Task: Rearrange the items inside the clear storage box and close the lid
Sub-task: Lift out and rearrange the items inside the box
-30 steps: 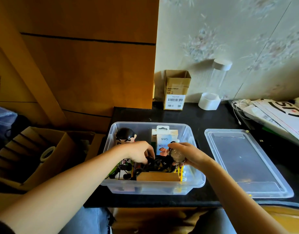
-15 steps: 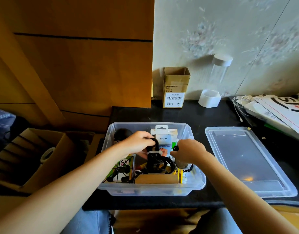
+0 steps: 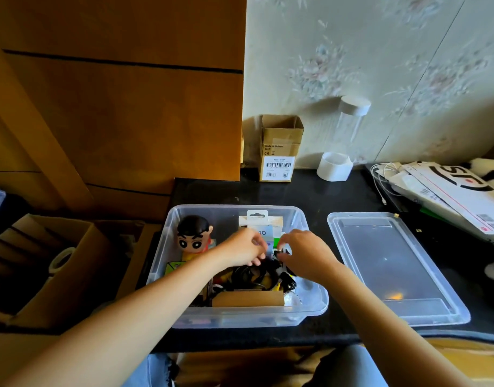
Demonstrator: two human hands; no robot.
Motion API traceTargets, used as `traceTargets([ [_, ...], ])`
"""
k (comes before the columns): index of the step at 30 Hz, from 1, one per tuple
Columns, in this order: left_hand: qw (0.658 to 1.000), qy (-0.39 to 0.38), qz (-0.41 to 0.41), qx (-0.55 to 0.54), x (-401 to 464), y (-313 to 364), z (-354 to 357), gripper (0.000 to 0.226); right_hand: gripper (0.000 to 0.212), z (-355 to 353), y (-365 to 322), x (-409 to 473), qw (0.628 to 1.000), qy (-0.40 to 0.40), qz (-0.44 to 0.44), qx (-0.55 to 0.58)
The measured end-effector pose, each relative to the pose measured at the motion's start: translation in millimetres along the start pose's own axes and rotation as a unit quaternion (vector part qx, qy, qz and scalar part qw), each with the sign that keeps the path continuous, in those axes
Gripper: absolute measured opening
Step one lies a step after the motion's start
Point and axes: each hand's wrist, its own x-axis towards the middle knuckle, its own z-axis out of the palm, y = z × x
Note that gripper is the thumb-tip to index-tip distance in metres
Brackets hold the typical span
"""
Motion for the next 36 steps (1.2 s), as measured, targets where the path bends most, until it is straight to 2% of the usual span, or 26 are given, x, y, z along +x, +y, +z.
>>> traceTargets([
  [1, 0.999, 0.017, 0.006, 0.050, -2, -8, -5, 0.012, 0.026, 0, 0, 0, 1.000, -0.014, -0.013, -0.001],
  [3, 0.992, 0.005, 0.007, 0.123, -8, -21, -10, 0.012, 0.025, 2, -4, 3, 0.998, -0.052, -0.037, 0.028],
  [5, 0.990, -0.038, -0.003, 0.137, -15, -25, -8, 0.019, 0.027, 5, -11, 6, 0.995, -0.085, -0.045, 0.014],
  [8, 0.982, -0.076, -0.019, 0.175, -14, -21, 6, 0.030, 0.029, 13, -12, 11, 0.995, -0.094, -0.009, -0.021],
  [11, 0.967, -0.078, -0.021, 0.240, -7, -11, 14, 0.043, 0.030, 17, -9, 11, 0.997, -0.076, 0.021, 0.000],
  [16, 0.938, -0.095, -0.018, 0.332, -1, 5, 22, 0.032, 0.031, 20, -7, 6, 0.997, 0.004, 0.028, 0.070],
  [18, 0.934, -0.105, -0.023, 0.340, 1, 8, 25, 0.042, 0.030, 21, -7, 5, 0.995, 0.023, 0.027, 0.099],
  [19, 0.939, -0.108, -0.024, 0.324, 2, 7, 26, 0.041, 0.029, 21, -6, 4, 0.993, 0.028, 0.031, 0.111],
  [22, 0.962, -0.091, -0.048, 0.252, 6, -1, 21, 0.018, 0.030, 21, -4, 5, 0.988, 0.031, 0.043, 0.145],
  [25, 0.982, -0.045, -0.114, 0.142, 3, -10, 4, 0.028, 0.029, 19, -3, 6, 0.983, 0.024, 0.051, 0.177],
  [27, 0.988, -0.018, -0.126, 0.093, -4, -12, -11, 0.034, 0.028, 18, -3, 6, 0.979, 0.018, 0.055, 0.197],
  [30, 0.995, 0.001, -0.100, 0.004, -18, -11, -32, 0.031, 0.027, 16, -4, 9, 0.971, 0.004, 0.060, 0.232],
  [32, 0.994, -0.025, -0.065, -0.081, -24, -11, -44, 0.021, 0.024, 14, -6, 11, 0.962, -0.007, 0.064, 0.264],
  [36, 0.963, -0.051, -0.019, -0.263, -32, -22, -58, 0.018, 0.033, 15, -12, 12, 0.932, -0.056, 0.068, 0.351],
])
